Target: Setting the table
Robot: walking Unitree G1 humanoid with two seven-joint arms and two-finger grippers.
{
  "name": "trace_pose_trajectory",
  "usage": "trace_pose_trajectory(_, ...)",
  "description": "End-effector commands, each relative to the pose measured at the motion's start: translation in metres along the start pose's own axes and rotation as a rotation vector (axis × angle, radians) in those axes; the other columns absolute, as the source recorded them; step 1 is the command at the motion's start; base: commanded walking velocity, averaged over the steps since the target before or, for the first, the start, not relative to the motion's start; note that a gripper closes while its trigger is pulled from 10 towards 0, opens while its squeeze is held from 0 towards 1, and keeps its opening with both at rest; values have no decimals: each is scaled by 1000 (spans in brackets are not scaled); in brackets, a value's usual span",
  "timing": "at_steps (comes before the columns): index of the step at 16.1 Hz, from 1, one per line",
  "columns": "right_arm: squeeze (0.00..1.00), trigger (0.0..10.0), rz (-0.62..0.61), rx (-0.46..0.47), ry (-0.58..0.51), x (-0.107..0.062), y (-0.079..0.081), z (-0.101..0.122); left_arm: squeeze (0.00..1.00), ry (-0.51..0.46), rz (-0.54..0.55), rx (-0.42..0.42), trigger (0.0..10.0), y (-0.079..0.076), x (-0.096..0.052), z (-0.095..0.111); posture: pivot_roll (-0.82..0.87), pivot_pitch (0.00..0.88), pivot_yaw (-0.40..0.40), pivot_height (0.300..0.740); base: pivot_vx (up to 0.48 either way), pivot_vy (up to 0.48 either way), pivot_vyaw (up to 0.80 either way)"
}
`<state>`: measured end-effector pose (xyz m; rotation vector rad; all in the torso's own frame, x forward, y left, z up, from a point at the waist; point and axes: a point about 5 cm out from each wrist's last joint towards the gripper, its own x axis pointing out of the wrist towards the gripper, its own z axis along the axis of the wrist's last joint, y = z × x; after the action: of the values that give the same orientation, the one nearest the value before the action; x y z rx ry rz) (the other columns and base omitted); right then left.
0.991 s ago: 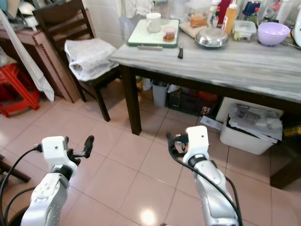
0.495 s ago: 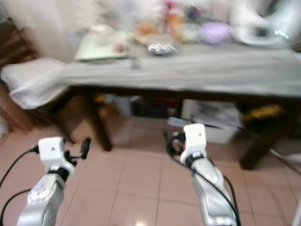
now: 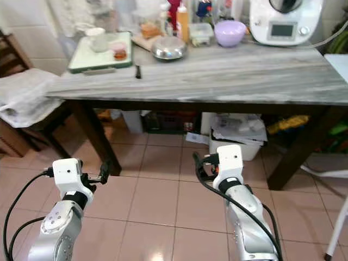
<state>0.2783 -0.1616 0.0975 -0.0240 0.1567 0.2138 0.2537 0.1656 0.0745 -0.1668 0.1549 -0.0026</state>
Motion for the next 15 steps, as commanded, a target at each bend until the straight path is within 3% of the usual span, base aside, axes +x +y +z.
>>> trace_pose_trajectory(1, 0, 10000, -2, 6, -1, -1, 1, 1, 0, 20, 0, 18, 10000, 0, -3, -3, -131, 94, 66, 740, 0, 0, 0)
trace_pose_trajectory(7, 0, 10000, -13, 6, -15, -3, 0, 6, 0, 11, -5, 12, 10000, 1, -4, 3, -134, 99, 65, 740, 0, 0, -169)
trace_pose_trajectory(10, 0, 10000, -25, -27, -85, -7, -2, 22, 0, -129, -19, 32, 10000, -4, -9, 32, -129, 101, 66, 740, 0, 0, 0)
trace_pose_trajectory(11, 0, 10000, -31, -39, -140, -10, -1, 37, 0, -194, -27, 59, 10000, -6, -14, 45, -127, 101, 66, 740, 0, 0, 0)
trace_pose_trajectory(15, 0, 10000, -30, -62, -170, -20, 4, 45, 0, -158, -19, 76, 10000, -2, -30, 34, -122, 106, 74, 740, 0, 0, 0)
